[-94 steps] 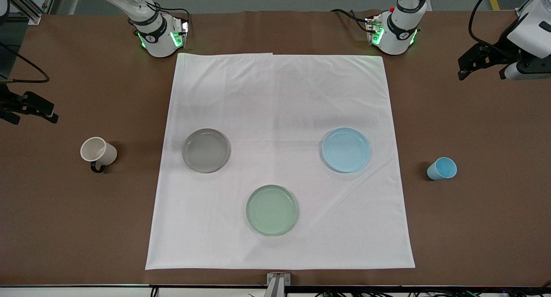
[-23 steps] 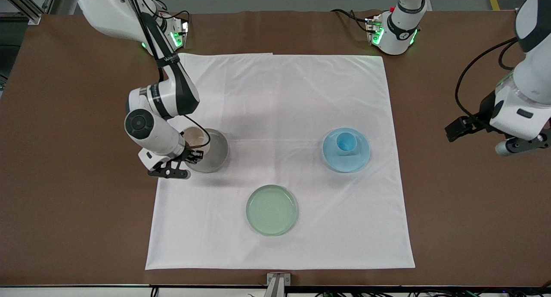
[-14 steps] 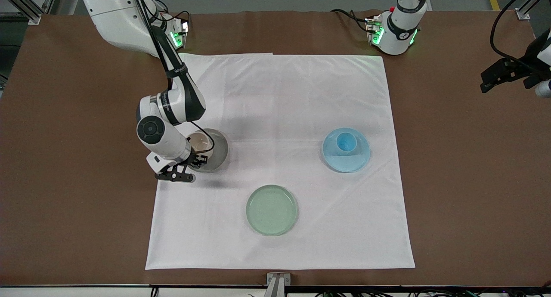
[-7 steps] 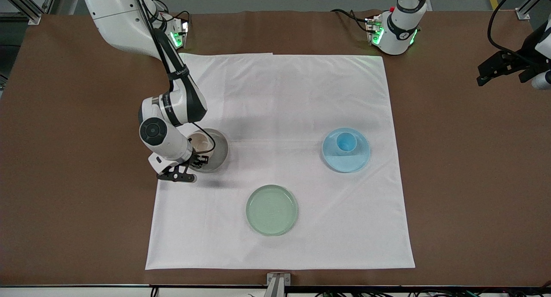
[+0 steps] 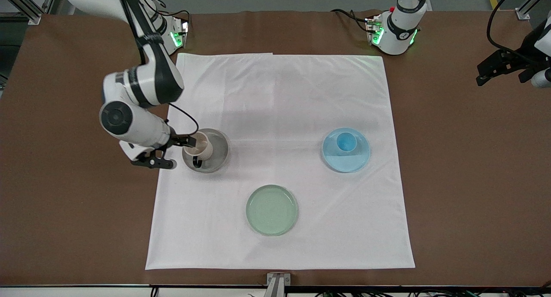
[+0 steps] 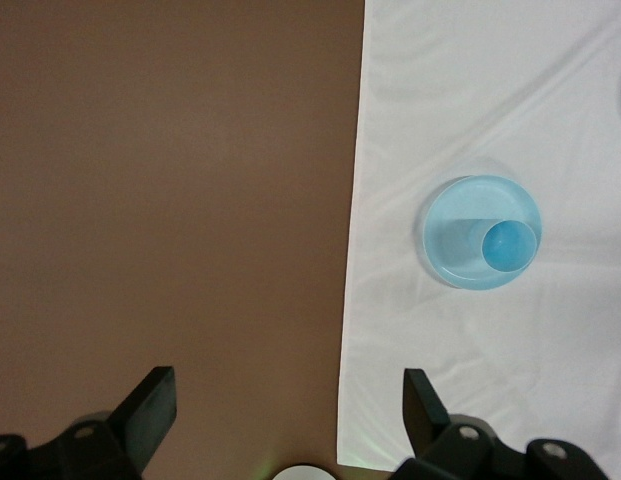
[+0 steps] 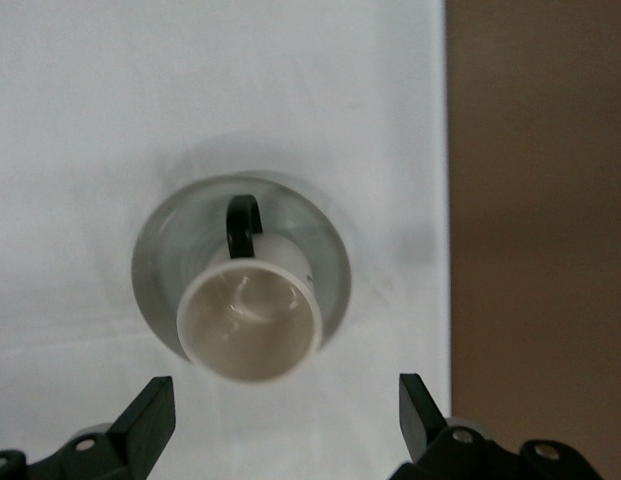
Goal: Place blue cup in blue plate and white mug in gray plate
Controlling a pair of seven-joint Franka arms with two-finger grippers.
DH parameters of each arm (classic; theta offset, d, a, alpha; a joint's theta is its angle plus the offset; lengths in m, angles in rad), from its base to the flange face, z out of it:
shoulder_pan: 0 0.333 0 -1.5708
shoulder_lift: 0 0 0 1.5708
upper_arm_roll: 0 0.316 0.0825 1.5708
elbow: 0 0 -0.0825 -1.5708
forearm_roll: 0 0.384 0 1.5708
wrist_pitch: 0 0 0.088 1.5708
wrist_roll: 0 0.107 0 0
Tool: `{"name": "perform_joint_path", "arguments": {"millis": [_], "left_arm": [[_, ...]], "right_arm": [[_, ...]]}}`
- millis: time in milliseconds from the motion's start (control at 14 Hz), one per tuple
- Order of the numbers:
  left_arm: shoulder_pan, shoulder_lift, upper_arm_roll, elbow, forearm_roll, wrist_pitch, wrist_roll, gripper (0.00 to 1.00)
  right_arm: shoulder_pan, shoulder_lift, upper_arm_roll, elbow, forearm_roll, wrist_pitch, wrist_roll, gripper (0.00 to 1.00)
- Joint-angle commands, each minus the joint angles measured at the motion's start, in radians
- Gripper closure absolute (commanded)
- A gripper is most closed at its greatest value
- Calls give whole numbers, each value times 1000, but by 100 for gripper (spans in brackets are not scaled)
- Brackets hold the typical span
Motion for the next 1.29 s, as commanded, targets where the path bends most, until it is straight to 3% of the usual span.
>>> {"name": "perform_joint_path", "arguments": {"millis": [0,214,500,857,1214], "left_arm": [[-3,-17,2,-5,-14,12,16,0],[-1,-19,-3,-5,-20,7,19,0],[-3,-34,-8,-12,-24,-19,21,0],[-3,-29,-41,-11,-37,-17,21,0],[-1,-37,-43,-15,-70,-13,25,0]], "right_arm": [[-30,-210,-11,-80,-63,-121,2,0],[-106,-318,-11,-88,-107,-207,-78,0],[-277,-328,-11,-31,-109,-208,-343,0],[-320,-274,-11,185,-100,-222,-368,0],[-311,-271,-8,228,-96,-218,-365,0]]}}
